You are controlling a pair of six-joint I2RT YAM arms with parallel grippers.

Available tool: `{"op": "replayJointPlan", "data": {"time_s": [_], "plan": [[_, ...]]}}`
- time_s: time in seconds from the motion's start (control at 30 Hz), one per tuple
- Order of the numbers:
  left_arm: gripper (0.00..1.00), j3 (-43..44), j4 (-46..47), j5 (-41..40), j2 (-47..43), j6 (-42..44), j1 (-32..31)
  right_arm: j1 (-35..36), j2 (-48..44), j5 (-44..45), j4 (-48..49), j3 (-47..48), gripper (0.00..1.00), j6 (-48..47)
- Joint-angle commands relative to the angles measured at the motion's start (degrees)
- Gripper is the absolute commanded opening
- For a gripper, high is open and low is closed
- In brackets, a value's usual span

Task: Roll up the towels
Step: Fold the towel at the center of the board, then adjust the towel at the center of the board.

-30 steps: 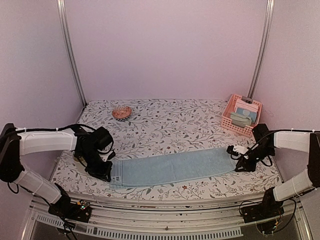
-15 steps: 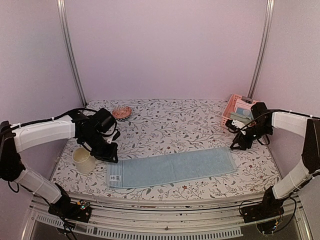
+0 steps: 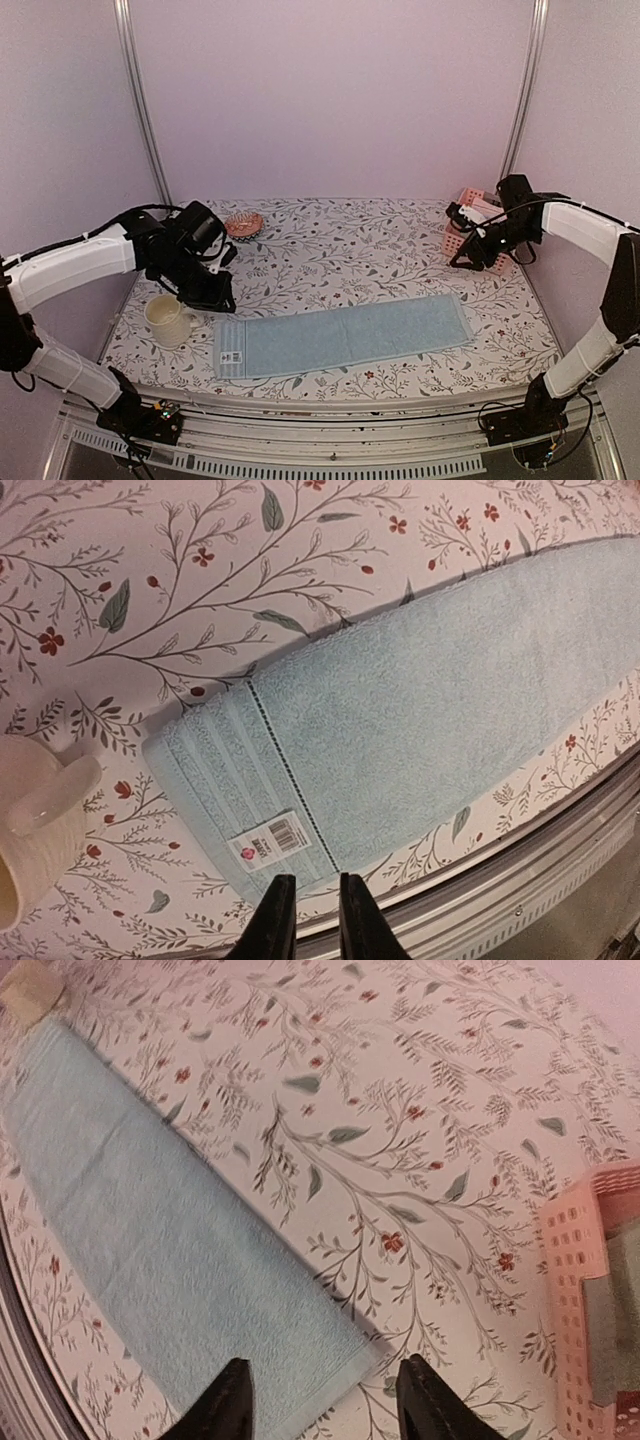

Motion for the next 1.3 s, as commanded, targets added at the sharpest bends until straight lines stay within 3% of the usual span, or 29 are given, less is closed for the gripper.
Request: {"op": "replayJointPlan", "data": {"time_s": [0.0, 0.03, 0.17, 0.43, 0.53, 0.97, 1.27], "plan": [[0.13, -2.5, 4.0, -2.8, 5.9, -3.6, -0.5, 1.1, -5.1, 1.6, 8.2, 7.8, 0.92, 12.8], [0.1, -3.2, 4.8, -3.5, 6.9, -3.8, -0.5, 1.1, -4.7, 1.5, 9.4, 7.7, 1.0, 15.3], [0.03, -6.5, 9.8, -5.0, 8.4, -5.3, -0.5, 3.1, 2.5, -1.7, 2.0, 9.4, 0.97, 7.8], [0.0, -9.4, 11.7, -5.7, 11.7, -6.2, -0.4, 6.0, 10.0, 6.3, 1.6, 1.1, 0.39, -0.7], [0.0, -9.7, 11.7, -6.8, 12.6, -6.2, -0.5, 6.0, 13.0, 9.8, 2.6, -1.1, 0.27, -1.1], [0.0, -7.8, 12.4, -10.4, 22.5, -4.5, 0.2, 5.9, 20.5, 27.8, 11.8, -8.7, 0.23, 1.1], [0.0, 10.0, 8.7, -13.6, 39.6, 3.7, 2.7, 5.9, 12.8, 31.0, 7.2, -18.0, 0.22, -2.9]]}}
